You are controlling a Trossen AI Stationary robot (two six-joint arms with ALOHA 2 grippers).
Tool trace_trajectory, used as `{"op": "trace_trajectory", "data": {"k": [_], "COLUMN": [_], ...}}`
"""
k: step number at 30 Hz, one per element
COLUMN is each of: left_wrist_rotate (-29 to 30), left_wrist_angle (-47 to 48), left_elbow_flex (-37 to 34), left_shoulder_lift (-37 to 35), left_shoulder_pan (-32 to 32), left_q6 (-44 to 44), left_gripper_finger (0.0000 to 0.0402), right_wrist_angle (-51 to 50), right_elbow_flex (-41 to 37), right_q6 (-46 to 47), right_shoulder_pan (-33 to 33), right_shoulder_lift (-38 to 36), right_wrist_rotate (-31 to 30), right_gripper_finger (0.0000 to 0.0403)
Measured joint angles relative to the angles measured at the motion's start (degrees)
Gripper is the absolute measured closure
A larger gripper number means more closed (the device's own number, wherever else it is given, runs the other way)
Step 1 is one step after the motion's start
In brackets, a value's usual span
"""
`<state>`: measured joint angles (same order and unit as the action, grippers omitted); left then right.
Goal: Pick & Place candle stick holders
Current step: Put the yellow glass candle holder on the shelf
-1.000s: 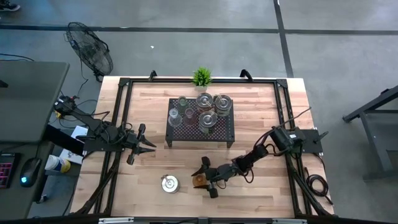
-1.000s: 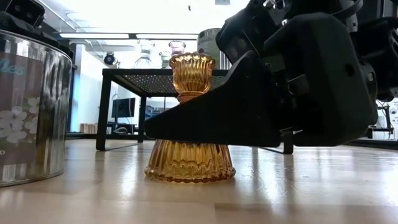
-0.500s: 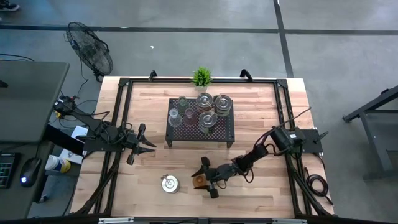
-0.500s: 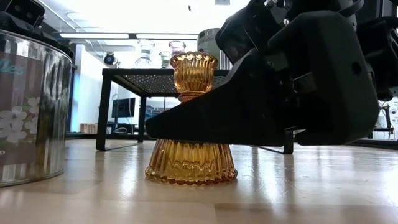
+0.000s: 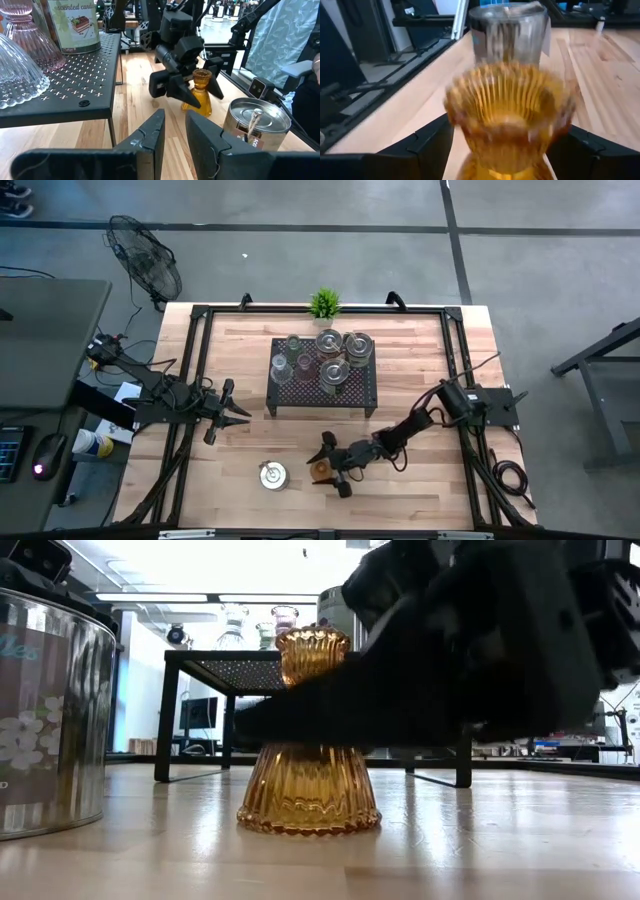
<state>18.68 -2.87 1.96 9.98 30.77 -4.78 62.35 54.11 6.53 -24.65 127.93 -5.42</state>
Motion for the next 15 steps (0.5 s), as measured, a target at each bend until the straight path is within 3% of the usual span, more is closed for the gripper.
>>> {"op": "trace_trajectory", "data": {"k": [9, 15], "left_wrist_rotate": [0.0, 0.0], "left_wrist_angle": [0.0, 0.0], "left_elbow_flex": [0.0, 0.0], "left_shoulder_lift": [0.0, 0.0], "left_shoulder_pan": [0.0, 0.0], "left_q6": [0.0, 0.0], "left_gripper_finger": [0.0328, 0.0328], "right_wrist_angle": [-9.4, -1.9], "right_elbow_flex": [-3.0, -7.2], "right_q6": [-0.3, 1.0], "right_shoulder_pan": [-0.1, -0.1], "right_shoulder_lift": [-6.6, -6.7], "right_wrist_rotate": [-0.5, -2.2], "right_gripper_finger": [0.0128, 0.0128]}}
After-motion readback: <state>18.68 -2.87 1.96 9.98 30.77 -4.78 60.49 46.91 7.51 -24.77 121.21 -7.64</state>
